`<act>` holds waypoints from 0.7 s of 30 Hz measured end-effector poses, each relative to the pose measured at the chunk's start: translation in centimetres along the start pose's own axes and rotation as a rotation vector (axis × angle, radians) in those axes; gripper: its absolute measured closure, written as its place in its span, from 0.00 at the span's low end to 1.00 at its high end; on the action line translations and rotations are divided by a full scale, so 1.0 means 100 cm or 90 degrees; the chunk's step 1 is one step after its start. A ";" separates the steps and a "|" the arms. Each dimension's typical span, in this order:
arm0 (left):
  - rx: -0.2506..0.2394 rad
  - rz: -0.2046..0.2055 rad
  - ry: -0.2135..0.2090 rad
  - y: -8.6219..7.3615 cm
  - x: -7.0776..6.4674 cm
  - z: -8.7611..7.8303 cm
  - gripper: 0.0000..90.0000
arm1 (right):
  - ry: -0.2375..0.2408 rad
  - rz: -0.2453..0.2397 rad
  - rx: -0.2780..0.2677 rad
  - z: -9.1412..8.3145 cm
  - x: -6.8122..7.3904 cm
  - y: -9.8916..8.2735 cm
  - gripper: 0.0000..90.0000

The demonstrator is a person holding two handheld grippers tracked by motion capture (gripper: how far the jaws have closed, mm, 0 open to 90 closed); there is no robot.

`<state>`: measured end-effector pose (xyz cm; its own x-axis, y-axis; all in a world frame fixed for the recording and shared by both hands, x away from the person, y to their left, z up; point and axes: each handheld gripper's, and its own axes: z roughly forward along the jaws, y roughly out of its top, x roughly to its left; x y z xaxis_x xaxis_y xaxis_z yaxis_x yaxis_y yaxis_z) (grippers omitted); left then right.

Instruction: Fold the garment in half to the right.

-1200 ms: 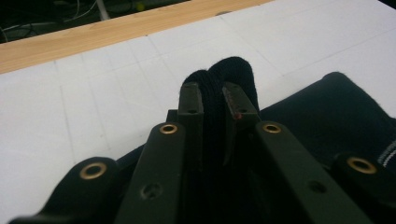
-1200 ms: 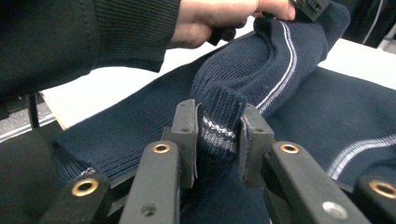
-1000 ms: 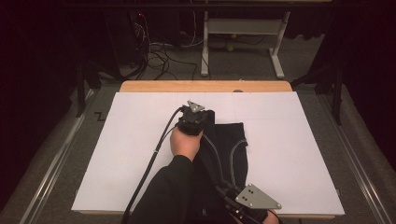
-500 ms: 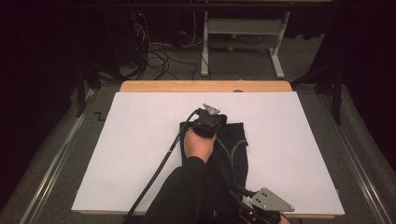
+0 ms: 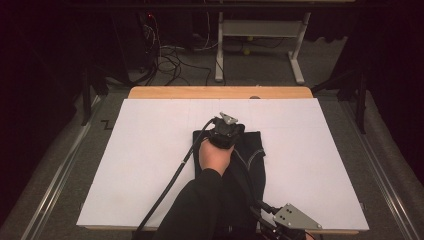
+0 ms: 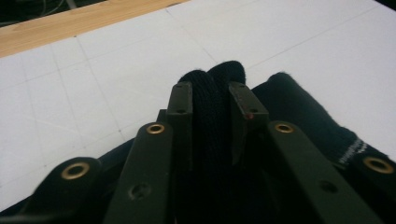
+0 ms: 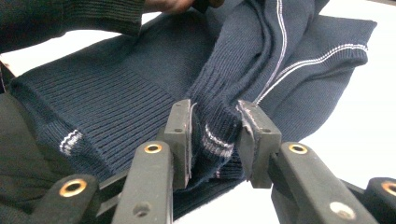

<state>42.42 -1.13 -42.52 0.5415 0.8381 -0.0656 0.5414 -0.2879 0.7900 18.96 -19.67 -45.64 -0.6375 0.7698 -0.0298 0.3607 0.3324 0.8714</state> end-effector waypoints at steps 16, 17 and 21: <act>-0.025 -0.013 -0.022 0.001 0.000 -0.007 0.62 | -0.005 -0.012 -0.018 -0.006 0.004 0.003 0.75; -0.026 -0.013 -0.022 0.001 0.000 -0.007 0.62 | -0.006 -0.013 -0.018 -0.006 0.004 0.003 0.75; -0.026 -0.017 -0.025 0.002 0.001 -0.007 0.59 | -0.006 -0.016 -0.023 -0.008 0.004 0.004 0.75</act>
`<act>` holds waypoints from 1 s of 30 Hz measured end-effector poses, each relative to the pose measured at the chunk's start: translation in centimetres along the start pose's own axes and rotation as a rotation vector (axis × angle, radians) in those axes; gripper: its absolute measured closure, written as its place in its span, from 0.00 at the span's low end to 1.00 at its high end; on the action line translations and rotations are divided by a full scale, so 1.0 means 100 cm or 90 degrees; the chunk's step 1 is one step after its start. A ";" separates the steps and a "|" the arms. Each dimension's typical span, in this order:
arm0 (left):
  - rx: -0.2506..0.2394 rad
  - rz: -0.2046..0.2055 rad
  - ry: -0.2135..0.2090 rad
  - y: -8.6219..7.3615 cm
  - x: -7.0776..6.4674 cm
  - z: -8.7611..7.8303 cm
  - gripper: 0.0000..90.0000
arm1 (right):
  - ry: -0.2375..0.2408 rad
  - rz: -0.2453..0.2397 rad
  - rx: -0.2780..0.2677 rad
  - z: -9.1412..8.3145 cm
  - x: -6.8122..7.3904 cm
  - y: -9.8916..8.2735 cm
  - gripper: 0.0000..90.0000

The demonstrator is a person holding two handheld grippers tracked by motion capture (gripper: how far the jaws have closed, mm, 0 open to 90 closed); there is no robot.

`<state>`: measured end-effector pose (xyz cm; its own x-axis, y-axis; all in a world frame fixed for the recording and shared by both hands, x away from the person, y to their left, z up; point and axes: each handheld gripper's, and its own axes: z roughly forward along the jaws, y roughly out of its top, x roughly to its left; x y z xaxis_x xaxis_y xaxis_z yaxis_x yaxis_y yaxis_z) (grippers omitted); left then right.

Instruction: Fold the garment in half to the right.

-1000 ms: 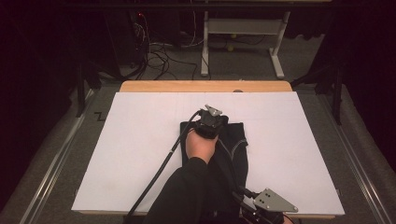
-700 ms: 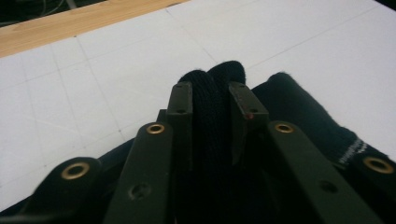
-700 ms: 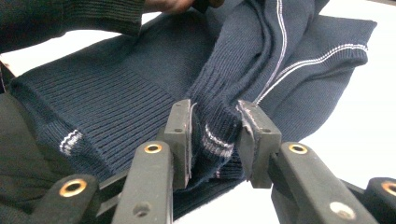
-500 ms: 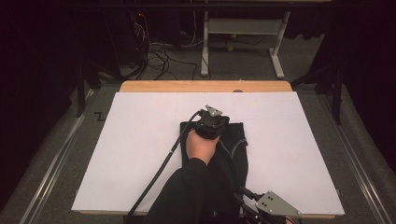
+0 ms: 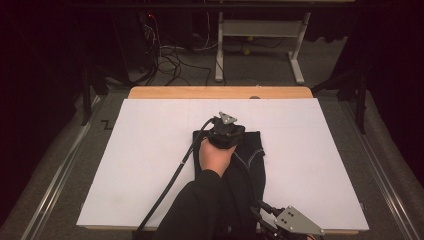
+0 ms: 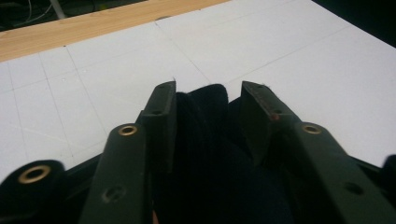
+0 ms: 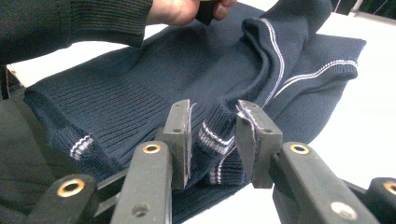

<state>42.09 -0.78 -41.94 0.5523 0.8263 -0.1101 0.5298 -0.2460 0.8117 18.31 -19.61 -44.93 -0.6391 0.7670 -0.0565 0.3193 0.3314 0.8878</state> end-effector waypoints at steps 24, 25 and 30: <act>-0.059 0.015 -0.027 -0.041 0.057 -0.075 0.13 | 0.009 -0.018 -0.008 0.013 0.003 0.026 0.72; -0.064 0.015 -0.024 -0.045 0.060 -0.079 0.13 | 0.008 -0.021 -0.006 0.018 0.003 0.030 0.72; -0.088 0.012 -0.022 -0.070 0.079 -0.101 0.07 | 0.011 -0.036 0.009 0.041 0.002 0.045 0.72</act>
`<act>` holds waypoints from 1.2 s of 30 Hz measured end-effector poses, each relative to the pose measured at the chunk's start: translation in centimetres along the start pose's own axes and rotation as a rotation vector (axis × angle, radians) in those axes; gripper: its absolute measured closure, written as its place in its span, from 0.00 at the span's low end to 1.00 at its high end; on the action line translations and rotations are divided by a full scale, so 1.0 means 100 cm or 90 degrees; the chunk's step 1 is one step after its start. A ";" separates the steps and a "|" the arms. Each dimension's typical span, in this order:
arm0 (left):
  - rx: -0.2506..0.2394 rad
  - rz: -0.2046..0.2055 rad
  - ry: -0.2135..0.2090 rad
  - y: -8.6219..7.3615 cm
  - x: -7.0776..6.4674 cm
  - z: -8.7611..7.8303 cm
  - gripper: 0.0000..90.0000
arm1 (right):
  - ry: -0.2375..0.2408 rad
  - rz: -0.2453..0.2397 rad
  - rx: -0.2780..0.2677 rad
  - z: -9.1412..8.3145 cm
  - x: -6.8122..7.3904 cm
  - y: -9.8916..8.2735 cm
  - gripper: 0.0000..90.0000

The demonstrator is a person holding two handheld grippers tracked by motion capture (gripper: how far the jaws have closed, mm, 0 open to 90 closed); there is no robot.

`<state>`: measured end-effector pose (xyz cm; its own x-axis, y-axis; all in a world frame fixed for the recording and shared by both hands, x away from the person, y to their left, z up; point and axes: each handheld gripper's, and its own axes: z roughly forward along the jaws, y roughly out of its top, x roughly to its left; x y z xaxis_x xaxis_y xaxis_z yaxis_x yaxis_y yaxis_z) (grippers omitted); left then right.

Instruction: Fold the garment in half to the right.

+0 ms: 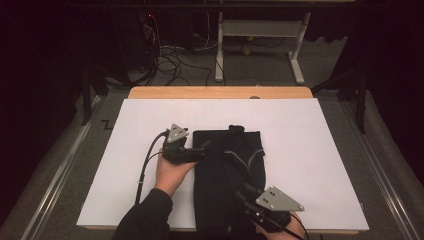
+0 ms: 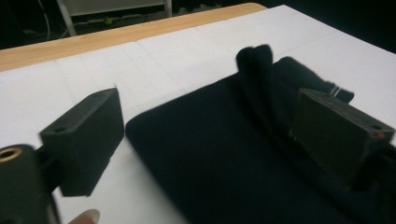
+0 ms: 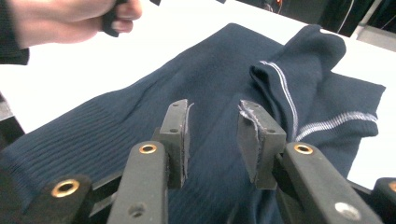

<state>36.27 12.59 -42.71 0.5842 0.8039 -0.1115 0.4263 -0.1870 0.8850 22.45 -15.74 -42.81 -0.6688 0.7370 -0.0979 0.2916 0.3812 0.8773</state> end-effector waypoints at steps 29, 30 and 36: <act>-0.024 -0.025 -0.011 -0.074 0.044 -0.087 0.00 | -0.064 -0.037 0.250 0.093 -0.004 0.015 0.87; -0.024 -0.026 -0.010 -0.074 0.044 -0.087 0.00 | -0.066 -0.040 0.248 0.093 -0.004 0.015 0.92; -0.023 -0.028 -0.010 -0.075 0.043 -0.085 0.00 | -0.080 -0.025 0.206 0.079 -0.008 0.018 0.95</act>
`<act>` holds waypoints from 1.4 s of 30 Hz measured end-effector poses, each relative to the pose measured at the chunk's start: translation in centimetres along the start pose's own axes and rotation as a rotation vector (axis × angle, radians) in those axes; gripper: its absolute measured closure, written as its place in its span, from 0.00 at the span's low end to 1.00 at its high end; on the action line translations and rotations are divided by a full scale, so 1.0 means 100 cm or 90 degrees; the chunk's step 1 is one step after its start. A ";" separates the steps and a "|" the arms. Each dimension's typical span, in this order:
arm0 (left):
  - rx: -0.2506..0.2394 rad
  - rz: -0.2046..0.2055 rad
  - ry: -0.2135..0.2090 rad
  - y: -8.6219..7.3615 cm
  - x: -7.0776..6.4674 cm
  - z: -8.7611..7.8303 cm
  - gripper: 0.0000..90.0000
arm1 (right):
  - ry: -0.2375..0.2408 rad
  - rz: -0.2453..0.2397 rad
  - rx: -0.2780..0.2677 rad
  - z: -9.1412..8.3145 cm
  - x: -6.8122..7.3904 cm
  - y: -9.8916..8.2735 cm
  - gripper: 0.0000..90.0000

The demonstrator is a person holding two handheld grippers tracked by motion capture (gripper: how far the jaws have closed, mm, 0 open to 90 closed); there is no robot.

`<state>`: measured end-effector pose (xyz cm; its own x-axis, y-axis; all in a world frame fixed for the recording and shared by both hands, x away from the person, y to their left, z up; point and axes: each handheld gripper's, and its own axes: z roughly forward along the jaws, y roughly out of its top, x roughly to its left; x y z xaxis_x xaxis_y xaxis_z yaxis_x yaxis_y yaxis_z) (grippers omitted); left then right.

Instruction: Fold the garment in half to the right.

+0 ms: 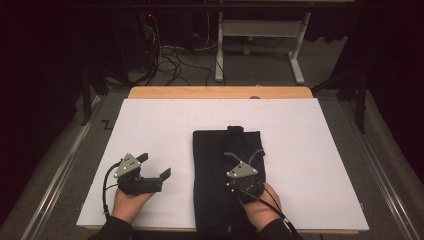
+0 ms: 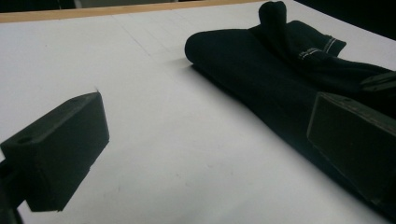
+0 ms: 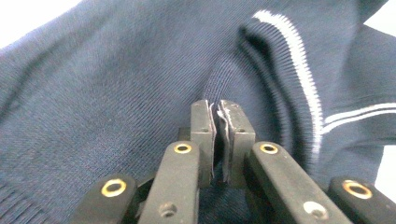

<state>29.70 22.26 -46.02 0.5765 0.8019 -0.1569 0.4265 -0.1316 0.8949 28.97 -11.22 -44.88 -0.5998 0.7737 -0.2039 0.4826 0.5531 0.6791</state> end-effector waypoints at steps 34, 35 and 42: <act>0.014 0.004 -0.003 -0.005 0.002 0.004 0.00 | -0.005 0.154 -0.082 -0.031 -0.076 -0.084 0.79; 0.016 0.006 -0.004 -0.005 0.002 0.004 0.00 | -0.002 0.151 -0.092 -0.031 -0.078 -0.085 0.78; 0.006 0.025 -0.008 -0.006 -0.003 0.001 0.00 | 0.019 0.155 -0.190 -0.038 -0.099 -0.093 0.53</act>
<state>29.34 21.99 -46.57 0.6011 0.7890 -0.1269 0.4096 -0.1679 0.8967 28.04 -25.21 -46.46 -0.5113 0.8594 0.0062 0.4087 0.2368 0.8814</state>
